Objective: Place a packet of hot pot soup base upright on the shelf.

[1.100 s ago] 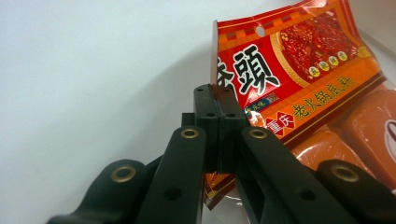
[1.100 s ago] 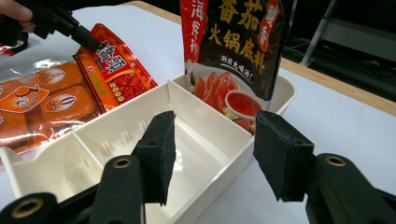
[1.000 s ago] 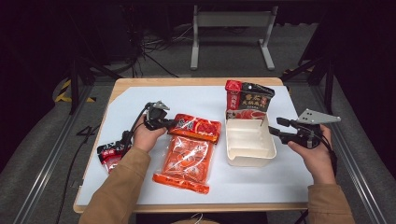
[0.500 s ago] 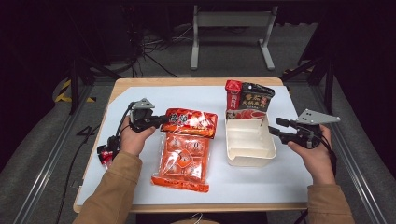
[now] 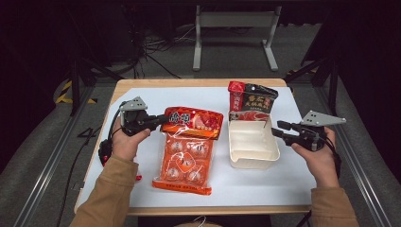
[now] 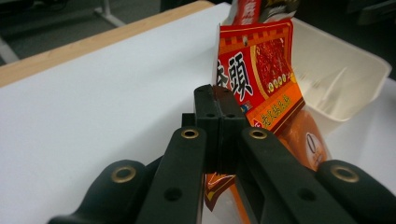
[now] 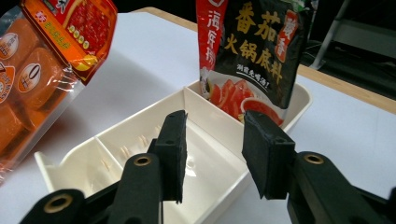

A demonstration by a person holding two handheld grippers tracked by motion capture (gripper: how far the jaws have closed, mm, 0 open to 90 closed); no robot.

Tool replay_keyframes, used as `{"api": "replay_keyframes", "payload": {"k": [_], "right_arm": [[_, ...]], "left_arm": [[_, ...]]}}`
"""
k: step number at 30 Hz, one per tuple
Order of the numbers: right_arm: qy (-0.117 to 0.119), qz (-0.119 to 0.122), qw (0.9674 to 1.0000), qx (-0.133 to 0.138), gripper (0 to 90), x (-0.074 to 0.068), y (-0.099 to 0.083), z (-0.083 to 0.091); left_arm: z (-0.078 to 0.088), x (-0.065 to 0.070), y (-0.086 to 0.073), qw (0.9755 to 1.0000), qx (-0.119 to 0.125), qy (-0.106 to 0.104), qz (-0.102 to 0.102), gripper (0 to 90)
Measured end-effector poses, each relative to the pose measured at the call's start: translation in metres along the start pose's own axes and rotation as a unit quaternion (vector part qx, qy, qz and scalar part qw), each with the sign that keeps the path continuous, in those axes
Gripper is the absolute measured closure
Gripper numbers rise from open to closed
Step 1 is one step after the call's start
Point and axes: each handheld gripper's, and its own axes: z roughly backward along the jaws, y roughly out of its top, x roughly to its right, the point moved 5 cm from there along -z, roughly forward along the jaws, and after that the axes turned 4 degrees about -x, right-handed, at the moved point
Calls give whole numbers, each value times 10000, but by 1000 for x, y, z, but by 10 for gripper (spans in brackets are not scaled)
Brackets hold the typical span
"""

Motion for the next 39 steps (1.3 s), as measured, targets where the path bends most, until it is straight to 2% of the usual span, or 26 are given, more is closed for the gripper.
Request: {"api": "replay_keyframes", "payload": {"k": [3, 4, 5, 8, 9, 10, 11, 17, 18, 21, 23, 27, 30, 31, 34, 37, 38, 39], "right_arm": [[66, -10, 10000, 37, 607, -2, 2, 1], [96, -9, 9999, 47, 610, -3, 3, 1], [135, -11, 9999, 67, 614, -4, 4, 2], [177, 1, 9998, 97, 615, -6, 5, 3], [186, 1, 9998, 101, 615, -6, 5, 3], [170, 7, 9998, 84, 615, -6, 5, 3], [176, 10, 9998, 83, 614, -6, 4, 3], [243, 22, 9996, 158, 611, -8, 7, 4], [276, 21, 9994, 184, 611, -9, 8, 4], [308, 35, 9993, 216, 599, -12, 9, 3], [362, 128, 9990, 235, 581, -16, 11, 1], [525, 242, 9979, 276, 565, -25, 15, -2], [705, 288, 9965, 352, 544, -33, 19, -2], [819, 319, 9954, 373, 519, -36, 21, -2], [1187, 455, 9914, 320, 483, -48, 23, -6], [1523, 651, 9857, 311, 448, -60, 25, -10], [1523, 651, 9857, 311, 448, -60, 25, -10], [1622, 702, 9837, 333, 441, -64, 26, -11]], "left_arm": [[7, 10, 5, 9999, 83, -61, -88, 900], [10, 13, 7, 9997, 112, -65, -186, 900], [12, 17, 9, 9997, 139, -111, -167, 900], [18, 25, 12, 9993, 184, -158, -278, 900], [21, 28, 13, 9990, 188, -140, -373, 900], [23, 32, 14, 9991, 205, -169, -344, 900], [25, 35, 16, 9987, 209, -173, -436, 900], [33, 47, 20, 9978, 271, -269, -536, 900], [35, 50, 21, 9973, 312, -409, -524, 900], [38, 51, 22, 9965, 361, -493, -569, 900], [40, 54, 23, 9958, 395, -617, -540, 900], [45, 62, 25, 9943, 454, -730, -638, 900], [48, 69, 27, 9926, 491, -850, -708, 900], [49, 74, 27, 9915, 504, -965, -713, 900], [54, 82, 30, 9889, 571, -1131, -780, 900], [57, 88, 30, 9879, 576, -1147, -874, 900], [57, 88, 30, 9879, 576, -1147, -874, 900], [57, 90, 31, 9877, 577, -1156, -881, 900]]}}
